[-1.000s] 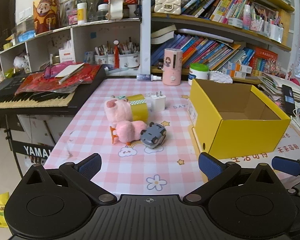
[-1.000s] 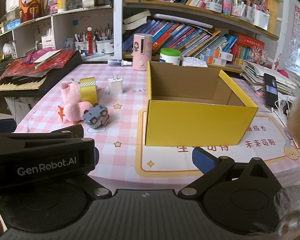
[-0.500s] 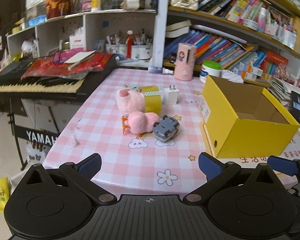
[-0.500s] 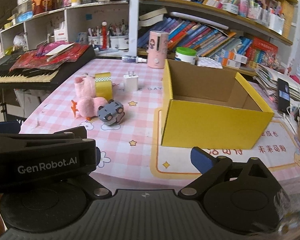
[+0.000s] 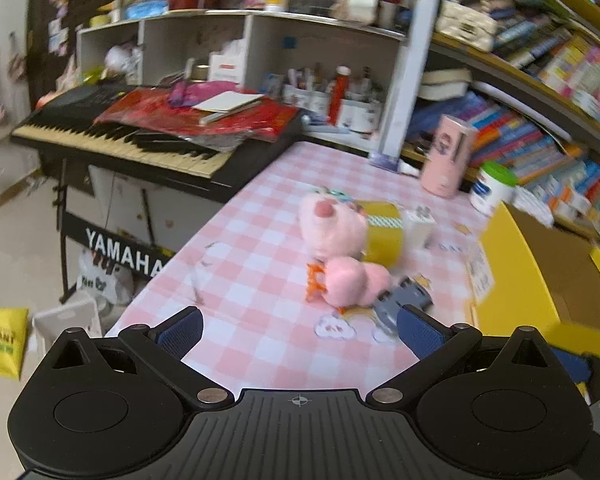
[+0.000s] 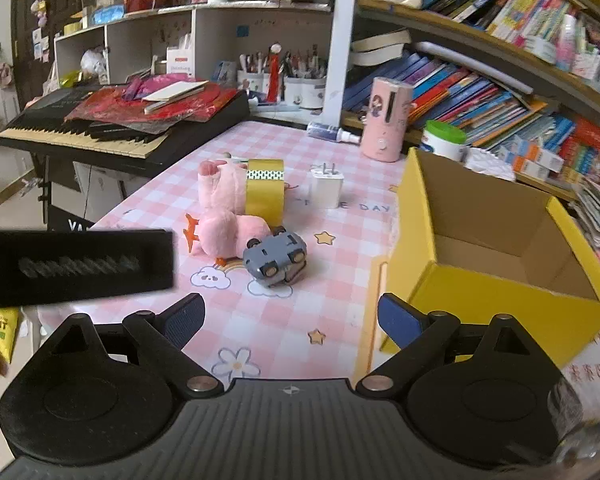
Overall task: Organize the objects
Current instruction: 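Grasp the grey toy car with the right gripper while the left gripper grasps the pink plush pig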
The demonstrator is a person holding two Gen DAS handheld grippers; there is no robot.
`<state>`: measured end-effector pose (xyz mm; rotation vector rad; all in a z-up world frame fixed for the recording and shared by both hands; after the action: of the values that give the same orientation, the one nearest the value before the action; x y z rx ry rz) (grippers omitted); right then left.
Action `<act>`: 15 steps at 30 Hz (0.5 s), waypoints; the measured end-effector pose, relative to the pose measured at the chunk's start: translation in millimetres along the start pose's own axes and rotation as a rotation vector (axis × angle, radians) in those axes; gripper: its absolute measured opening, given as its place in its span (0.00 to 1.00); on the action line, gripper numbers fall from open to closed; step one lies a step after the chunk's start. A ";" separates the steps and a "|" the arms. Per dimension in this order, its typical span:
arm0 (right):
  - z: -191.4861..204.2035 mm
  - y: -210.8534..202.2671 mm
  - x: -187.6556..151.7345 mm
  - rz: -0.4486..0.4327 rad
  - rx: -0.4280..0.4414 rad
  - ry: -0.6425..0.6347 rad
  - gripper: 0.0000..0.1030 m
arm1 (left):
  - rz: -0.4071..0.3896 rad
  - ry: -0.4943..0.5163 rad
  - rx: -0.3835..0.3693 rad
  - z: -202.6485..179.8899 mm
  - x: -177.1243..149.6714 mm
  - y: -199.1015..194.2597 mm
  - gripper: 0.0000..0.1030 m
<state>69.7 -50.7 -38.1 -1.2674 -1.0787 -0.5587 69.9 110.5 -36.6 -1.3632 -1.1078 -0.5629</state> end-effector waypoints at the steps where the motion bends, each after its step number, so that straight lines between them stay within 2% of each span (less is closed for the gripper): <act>1: -0.7 7.2 1.5 0.007 0.006 -0.005 0.92 | -0.002 -0.016 0.014 2.5 2.2 4.0 1.00; 8: 8.0 60.9 1.8 0.031 0.045 -0.163 0.86 | 0.010 -0.058 0.109 17.6 11.1 30.3 1.00; 15: 13.4 112.1 -1.4 0.084 0.075 -0.268 0.80 | 0.025 -0.078 0.156 25.2 14.1 45.8 1.00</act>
<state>158.5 -8.8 -93.8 -1.3398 -1.2499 -0.2867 107.7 146.7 -50.2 -1.2706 -1.1713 -0.3994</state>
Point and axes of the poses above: each gripper's, at about its wrist camera, not at the fingertips, and y roughly the way its jaws point, z to its left, x to its top, the point moved 4 cm from there along y, roughly the way its jaws point, and after that the axes turned 10 degrees about -z, right-handed, at the moved point
